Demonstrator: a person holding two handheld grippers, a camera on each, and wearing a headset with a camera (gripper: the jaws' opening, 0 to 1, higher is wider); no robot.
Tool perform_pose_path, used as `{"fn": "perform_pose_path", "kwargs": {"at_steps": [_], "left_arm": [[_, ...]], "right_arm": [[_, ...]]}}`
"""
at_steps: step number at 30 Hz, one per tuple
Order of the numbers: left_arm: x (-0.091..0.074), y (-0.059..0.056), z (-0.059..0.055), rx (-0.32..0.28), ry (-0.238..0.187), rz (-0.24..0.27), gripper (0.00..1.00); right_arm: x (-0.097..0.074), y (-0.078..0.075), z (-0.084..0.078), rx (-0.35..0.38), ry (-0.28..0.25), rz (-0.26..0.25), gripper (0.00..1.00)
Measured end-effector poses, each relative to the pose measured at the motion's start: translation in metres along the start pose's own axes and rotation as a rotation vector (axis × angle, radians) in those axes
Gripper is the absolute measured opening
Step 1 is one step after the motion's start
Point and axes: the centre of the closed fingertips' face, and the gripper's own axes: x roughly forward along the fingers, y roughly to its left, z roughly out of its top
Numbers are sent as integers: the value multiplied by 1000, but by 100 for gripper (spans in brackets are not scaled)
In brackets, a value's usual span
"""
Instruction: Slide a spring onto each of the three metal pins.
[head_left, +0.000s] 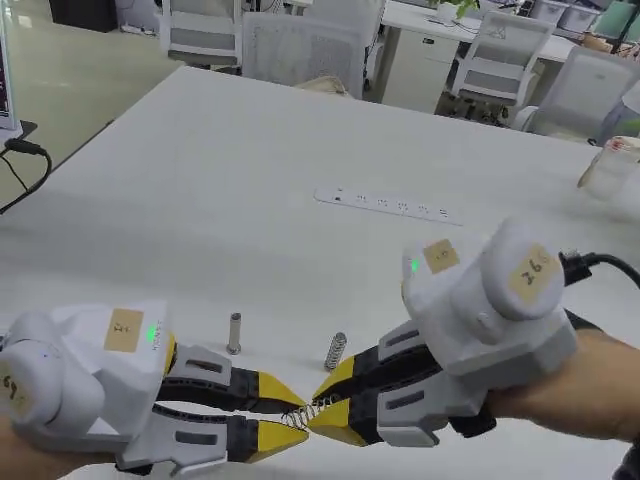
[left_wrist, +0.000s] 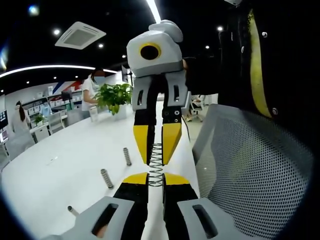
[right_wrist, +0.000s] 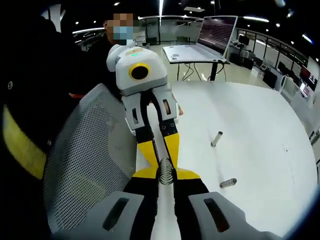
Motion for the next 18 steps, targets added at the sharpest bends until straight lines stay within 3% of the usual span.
{"fn": "perform_pose_path", "kwargs": {"at_steps": [18], "left_arm": [[1,3,-1,3,1,9,2]], "right_arm": [[5,-1,7,-104,142,31,7]]}}
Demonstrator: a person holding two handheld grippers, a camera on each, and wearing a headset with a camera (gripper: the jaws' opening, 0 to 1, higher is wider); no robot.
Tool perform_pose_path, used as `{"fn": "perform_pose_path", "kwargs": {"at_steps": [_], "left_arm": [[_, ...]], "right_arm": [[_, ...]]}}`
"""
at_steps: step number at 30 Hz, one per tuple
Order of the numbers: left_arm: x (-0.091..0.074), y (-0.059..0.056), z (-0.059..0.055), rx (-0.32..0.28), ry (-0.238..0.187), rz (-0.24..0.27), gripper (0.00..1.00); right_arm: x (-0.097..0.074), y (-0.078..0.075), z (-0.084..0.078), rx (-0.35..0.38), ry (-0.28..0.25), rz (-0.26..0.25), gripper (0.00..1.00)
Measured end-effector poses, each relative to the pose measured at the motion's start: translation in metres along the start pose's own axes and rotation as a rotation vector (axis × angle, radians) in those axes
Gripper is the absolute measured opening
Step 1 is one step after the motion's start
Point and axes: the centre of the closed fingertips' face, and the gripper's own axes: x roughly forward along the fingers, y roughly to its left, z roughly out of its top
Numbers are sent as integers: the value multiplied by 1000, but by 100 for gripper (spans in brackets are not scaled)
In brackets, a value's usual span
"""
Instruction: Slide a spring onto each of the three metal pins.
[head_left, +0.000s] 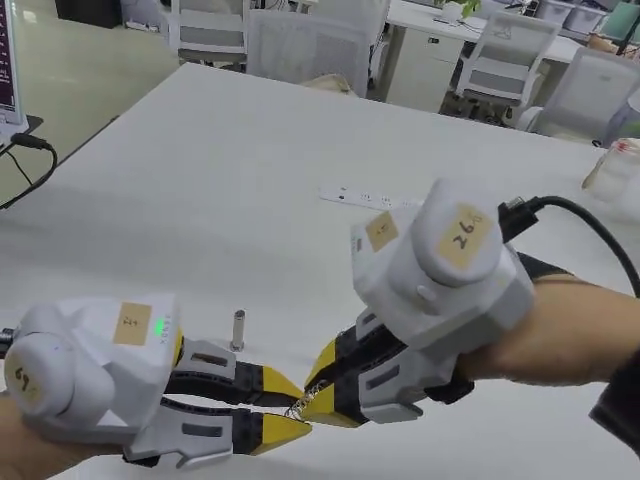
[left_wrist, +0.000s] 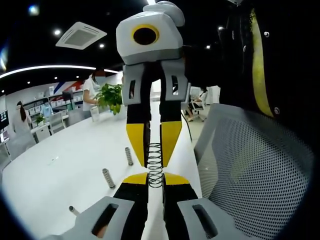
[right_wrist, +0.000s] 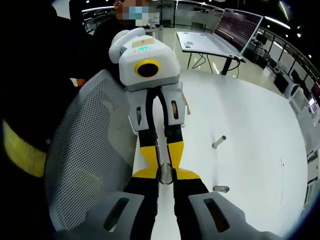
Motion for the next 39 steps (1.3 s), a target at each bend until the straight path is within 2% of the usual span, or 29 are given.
{"fn": "perform_pose_path", "kwargs": {"at_steps": [13,29,39], "left_arm": [[-1,3,-1,-4,-1,11,2],[-1,4,-3,-11,4,17,2],[-5,10,-3,-40,-12,49,5]], "right_arm": [[2,-2,4,-36,58,19,7],[5,-2,7,-46,62,26,7],[3,-10,6,-60,79,10,7]]}}
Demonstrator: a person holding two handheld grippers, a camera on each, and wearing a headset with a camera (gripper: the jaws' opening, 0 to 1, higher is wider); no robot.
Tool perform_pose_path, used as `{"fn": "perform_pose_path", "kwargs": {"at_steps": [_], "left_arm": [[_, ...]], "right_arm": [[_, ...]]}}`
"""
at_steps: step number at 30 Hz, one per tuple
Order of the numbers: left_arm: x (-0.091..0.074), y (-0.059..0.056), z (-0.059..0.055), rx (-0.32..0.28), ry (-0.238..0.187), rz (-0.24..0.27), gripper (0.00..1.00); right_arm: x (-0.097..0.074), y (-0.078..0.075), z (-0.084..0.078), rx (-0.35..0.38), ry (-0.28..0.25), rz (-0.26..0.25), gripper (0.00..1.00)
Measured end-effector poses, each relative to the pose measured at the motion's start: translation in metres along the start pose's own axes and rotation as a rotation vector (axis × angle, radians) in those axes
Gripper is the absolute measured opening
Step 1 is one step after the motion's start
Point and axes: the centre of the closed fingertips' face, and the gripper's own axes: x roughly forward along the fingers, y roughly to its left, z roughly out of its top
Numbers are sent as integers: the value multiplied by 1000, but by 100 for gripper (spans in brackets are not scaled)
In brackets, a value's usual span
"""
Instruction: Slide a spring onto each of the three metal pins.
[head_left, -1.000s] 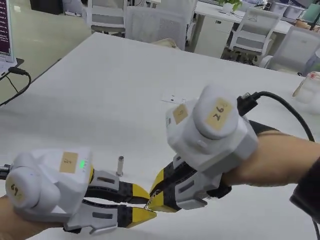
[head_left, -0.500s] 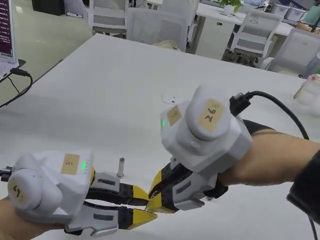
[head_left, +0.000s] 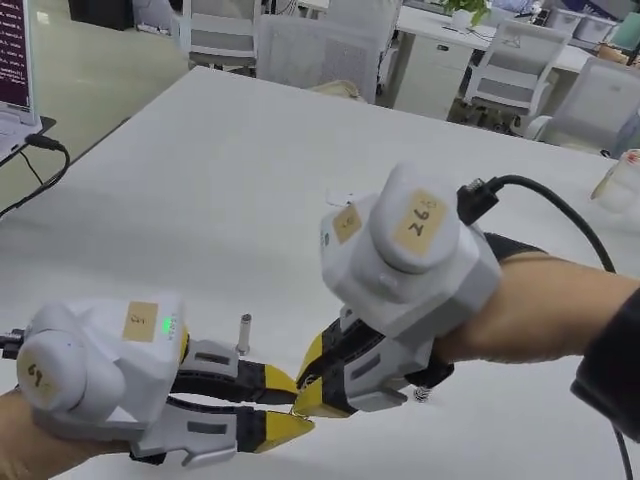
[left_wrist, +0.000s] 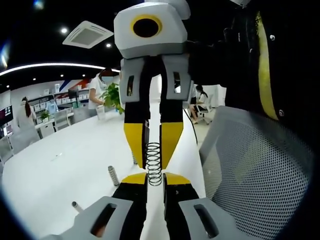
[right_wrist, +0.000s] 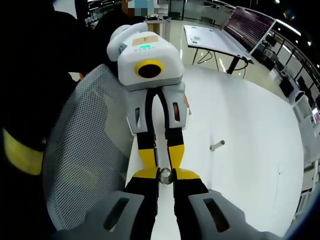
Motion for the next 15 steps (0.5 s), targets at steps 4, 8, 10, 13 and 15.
{"fn": "perform_pose_path", "kwargs": {"at_steps": [4,8,10,13,15], "left_arm": [[-3,1,-2,-10,-1,9,6],[-8,4,-8,-31,2,28,12],[-11,6,-9,-47,-2,39,14],[-15,8,-12,-57,-4,55,19],[-17,8,-14,-66,-3,62,21]], "right_arm": [[0,-3,-3,-3,9,-6,7],[-2,-6,-3,-2,11,-11,7],[-2,-8,-4,0,12,-13,7],[-2,-11,-5,0,16,-16,7],[-2,-13,-5,1,16,-17,7]]}}
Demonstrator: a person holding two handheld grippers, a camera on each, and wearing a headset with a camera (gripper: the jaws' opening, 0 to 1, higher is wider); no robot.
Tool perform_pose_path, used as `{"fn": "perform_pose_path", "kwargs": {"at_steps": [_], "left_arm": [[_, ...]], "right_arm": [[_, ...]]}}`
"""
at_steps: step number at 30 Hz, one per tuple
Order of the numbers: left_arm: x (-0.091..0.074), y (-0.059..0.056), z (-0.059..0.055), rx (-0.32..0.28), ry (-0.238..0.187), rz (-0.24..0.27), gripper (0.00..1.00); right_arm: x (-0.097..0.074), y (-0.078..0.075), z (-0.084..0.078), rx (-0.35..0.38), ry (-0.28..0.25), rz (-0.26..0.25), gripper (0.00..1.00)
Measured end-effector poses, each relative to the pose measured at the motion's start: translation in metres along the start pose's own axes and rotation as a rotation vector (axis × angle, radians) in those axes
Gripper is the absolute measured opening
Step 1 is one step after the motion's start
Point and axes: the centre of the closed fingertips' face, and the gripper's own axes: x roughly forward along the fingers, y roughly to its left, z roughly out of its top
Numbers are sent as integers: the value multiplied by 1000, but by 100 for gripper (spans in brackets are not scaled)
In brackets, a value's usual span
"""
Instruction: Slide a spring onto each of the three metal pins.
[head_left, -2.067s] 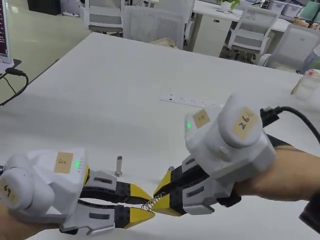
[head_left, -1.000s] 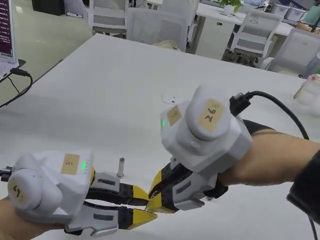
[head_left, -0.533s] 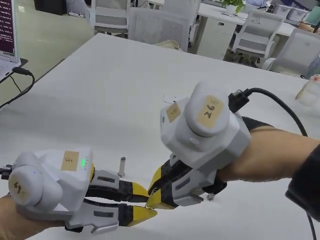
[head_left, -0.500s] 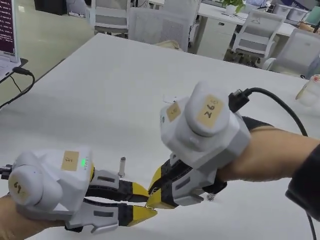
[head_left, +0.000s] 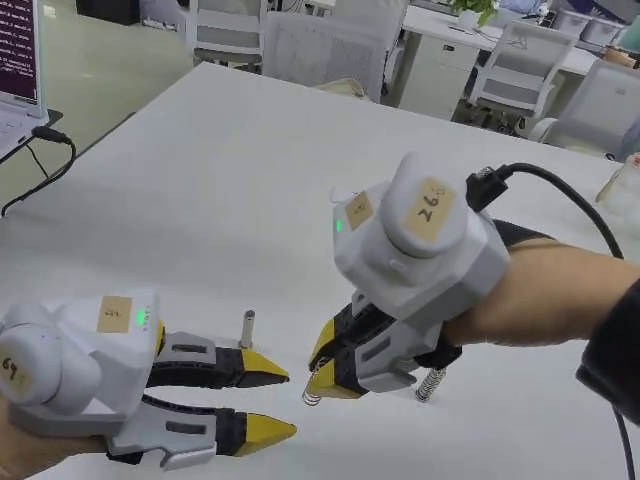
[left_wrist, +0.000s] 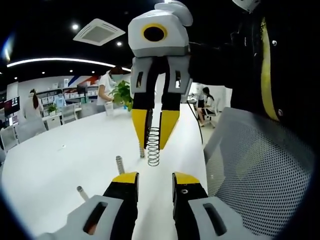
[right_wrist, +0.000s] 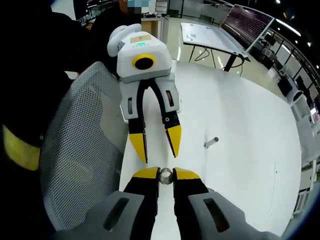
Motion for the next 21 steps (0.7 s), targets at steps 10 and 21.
{"fn": "perform_pose_path", "kwargs": {"at_steps": [10,21], "left_arm": [[-11,6,-17,-58,5,63,36],[-20,15,-22,-87,-7,141,53]], "right_arm": [[0,-6,1,-2,-3,-10,7],[-1,-15,1,-5,-6,-24,7]]}}
